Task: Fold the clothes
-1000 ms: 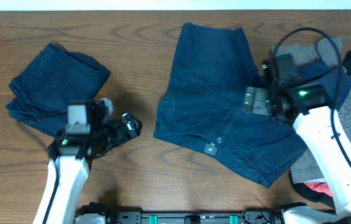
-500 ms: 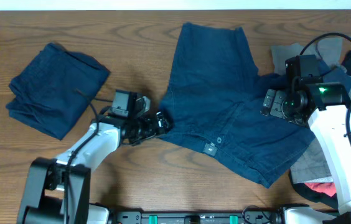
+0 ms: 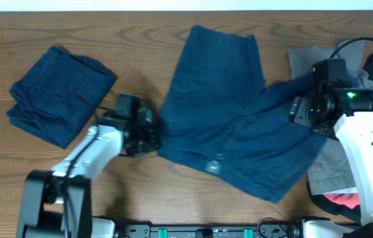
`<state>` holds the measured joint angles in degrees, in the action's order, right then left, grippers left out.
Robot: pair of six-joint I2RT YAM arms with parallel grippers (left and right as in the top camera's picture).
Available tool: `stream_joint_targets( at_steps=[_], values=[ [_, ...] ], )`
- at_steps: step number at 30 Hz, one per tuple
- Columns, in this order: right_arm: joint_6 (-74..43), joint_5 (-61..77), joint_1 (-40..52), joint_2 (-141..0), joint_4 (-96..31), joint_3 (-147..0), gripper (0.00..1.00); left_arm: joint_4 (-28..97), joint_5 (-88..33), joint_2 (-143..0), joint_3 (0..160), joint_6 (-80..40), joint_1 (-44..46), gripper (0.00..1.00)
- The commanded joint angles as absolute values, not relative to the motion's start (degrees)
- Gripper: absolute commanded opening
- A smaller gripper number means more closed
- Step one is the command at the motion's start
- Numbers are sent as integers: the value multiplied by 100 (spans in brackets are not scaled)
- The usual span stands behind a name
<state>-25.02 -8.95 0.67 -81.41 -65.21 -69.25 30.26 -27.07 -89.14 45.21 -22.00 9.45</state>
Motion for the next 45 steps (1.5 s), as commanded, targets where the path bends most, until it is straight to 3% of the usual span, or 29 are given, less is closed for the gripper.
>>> stream_joint_targets(
  at_steps=[1, 4, 5, 8, 9, 11, 18, 30, 34, 42, 45],
  values=[
    [-2565, -969, -123, -8128, -6567, -6938, 72, 3487, -1463, -8447, 5662, -1557, 152, 6],
    [-2567, -967, -198, -8130, -6556, -6919, 56, 3892, -1295, -8390, 6698, -1461, -412, 6],
    [-2563, -969, -211, -8136, -6549, -6919, 50, 3986, -1299, -8394, 6993, -1463, -550, 15],
    [-2346, -991, -237, -8167, -6549, -6914, 23, 4281, -1339, -8390, 7463, -1470, -701, 90],
    [-2268, -1035, -239, -8180, -6563, -6910, 13, 4412, -1369, -8385, 7494, -1498, -698, 98],
    [-2095, -1192, -250, -8232, -6569, -6842, 1, 4884, -1664, -8390, 7487, -1581, -648, 98],
    [-2071, -1022, -436, -8519, -6532, -6285, 1, 6348, -2530, -8499, 7011, -1653, 178, 98],
    [-2029, -602, -913, -8663, -5312, -4591, 1, 5039, -2532, -8525, 5304, -2305, 1940, 98],
    [-2056, -757, -1472, -8665, -4488, -4182, 1, 4805, -2532, -8530, 4974, -2565, 2202, 98],
    [-2484, -1046, -3457, -8670, -3511, -4359, 1, 5078, -2556, -8532, 4945, -2563, 2359, 98],
    [-2283, -209, -3948, -8670, -3546, -4611, 1, 5253, -2556, -8532, 4945, -2563, 2359, 98]
  ],
)
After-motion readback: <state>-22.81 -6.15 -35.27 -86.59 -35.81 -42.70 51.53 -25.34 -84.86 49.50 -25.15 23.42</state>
